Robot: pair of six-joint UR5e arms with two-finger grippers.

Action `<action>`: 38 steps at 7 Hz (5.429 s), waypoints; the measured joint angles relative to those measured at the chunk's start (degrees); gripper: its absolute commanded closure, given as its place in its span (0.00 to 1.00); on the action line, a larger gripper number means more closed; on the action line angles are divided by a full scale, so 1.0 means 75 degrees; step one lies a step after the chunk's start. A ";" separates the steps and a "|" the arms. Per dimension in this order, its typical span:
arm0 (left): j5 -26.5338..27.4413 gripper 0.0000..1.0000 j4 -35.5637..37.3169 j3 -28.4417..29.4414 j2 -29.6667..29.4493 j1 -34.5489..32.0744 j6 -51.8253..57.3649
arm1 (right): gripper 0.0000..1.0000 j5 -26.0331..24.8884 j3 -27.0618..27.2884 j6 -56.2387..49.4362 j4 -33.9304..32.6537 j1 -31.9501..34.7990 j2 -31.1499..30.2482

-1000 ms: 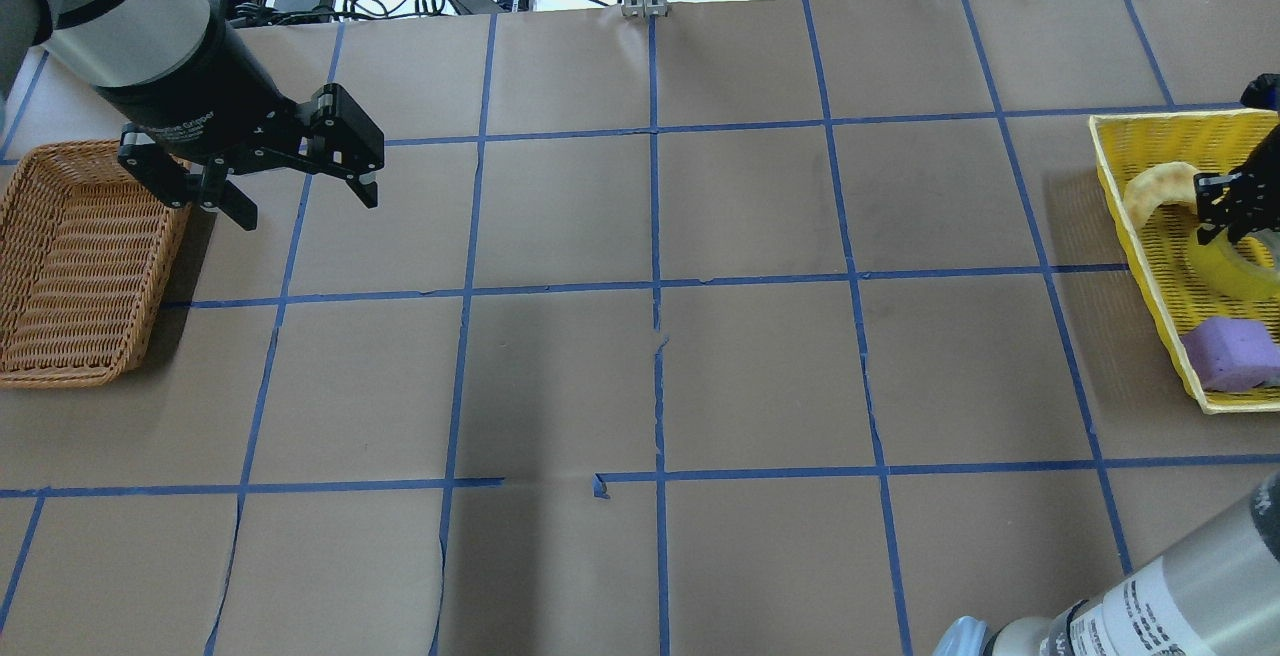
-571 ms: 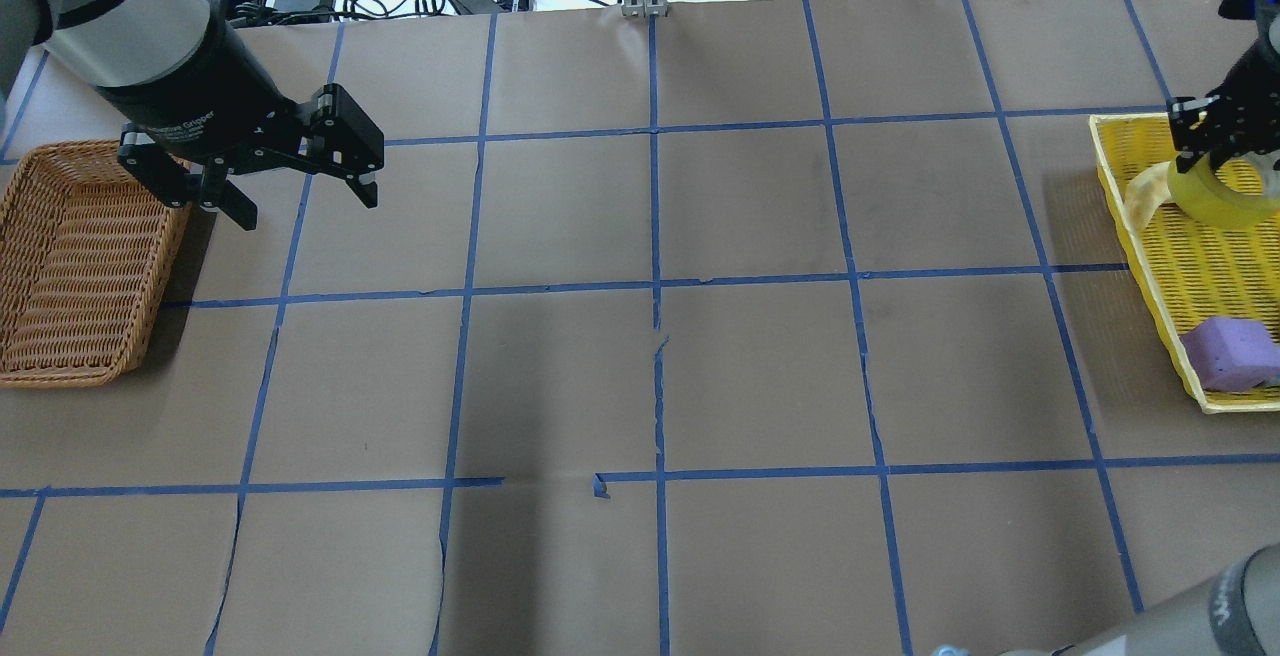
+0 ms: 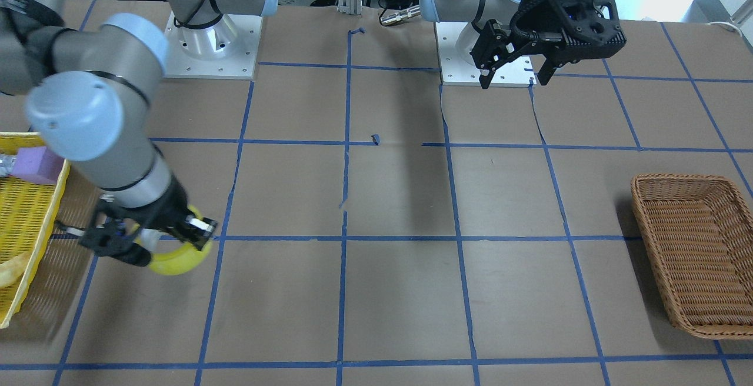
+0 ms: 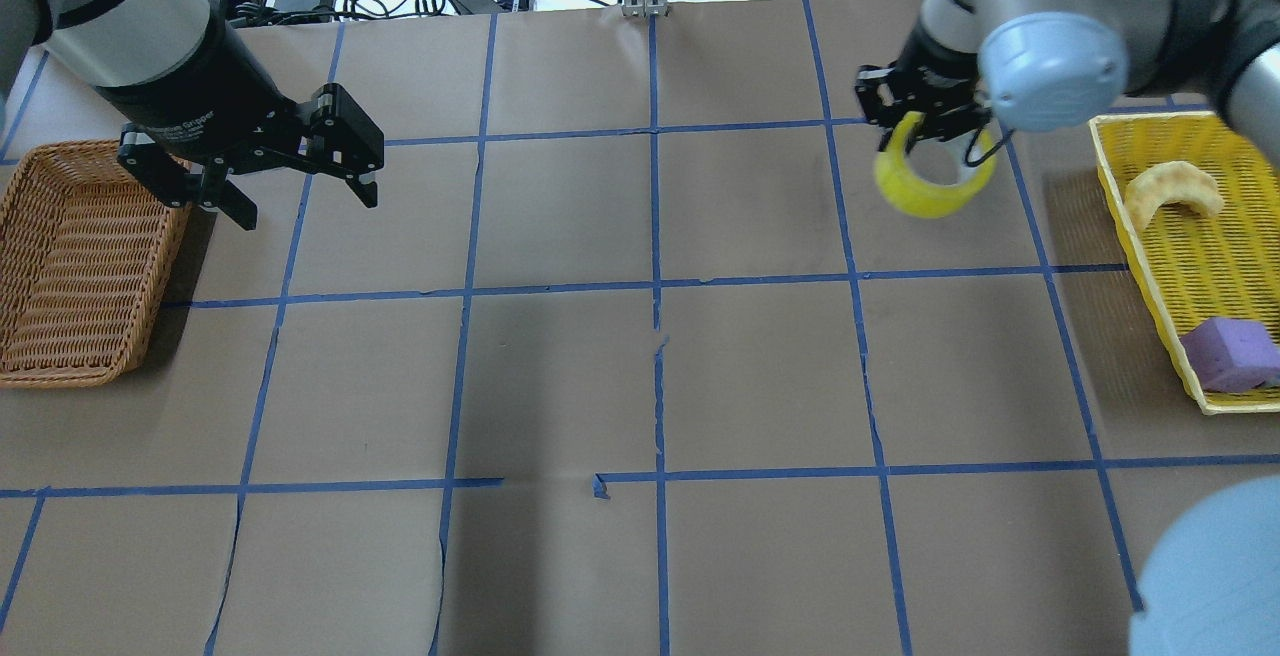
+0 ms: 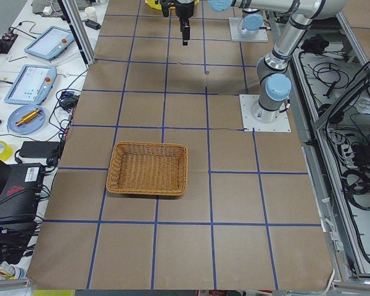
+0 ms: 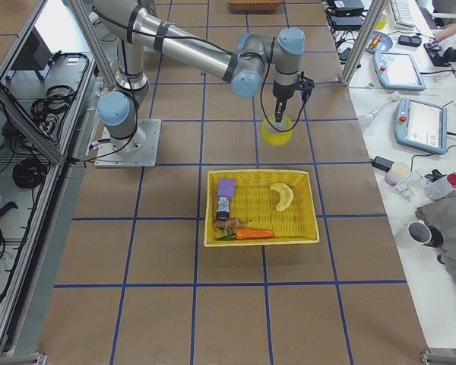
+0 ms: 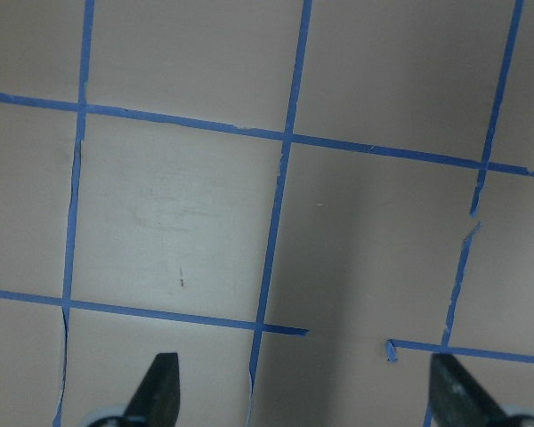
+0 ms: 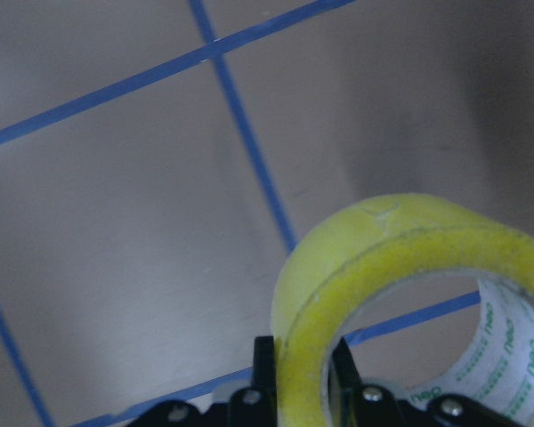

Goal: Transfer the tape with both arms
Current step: 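Carry the tape roll to the table center and set it down, then reach the left gripper to the tape roll and grasp it while the right gripper withdraws, then carry the tape roll with the left gripper into the wicker basket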

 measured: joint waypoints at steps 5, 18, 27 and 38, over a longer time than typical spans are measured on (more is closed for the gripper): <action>0.0024 0.00 -0.0033 0.0000 0.0014 0.0012 0.0000 | 1.00 0.0066 -0.0634 0.1999 -0.1340 0.2289 0.1671; -0.0553 0.00 0.1631 -0.0738 -0.1621 -0.0675 -0.3285 | 0.00 -0.0888 -0.0450 -0.1983 0.2554 0.0367 -0.1142; -0.1387 1.00 0.5799 -0.0940 -0.4715 -0.1836 -0.6497 | 0.00 -0.0890 -0.0338 -0.2236 0.3018 -0.0291 -0.1703; -0.0126 0.01 0.5263 0.1508 -0.5606 0.5374 1.0322 | 0.00 -0.0194 -0.0306 -0.3773 0.3078 -0.0112 -0.2039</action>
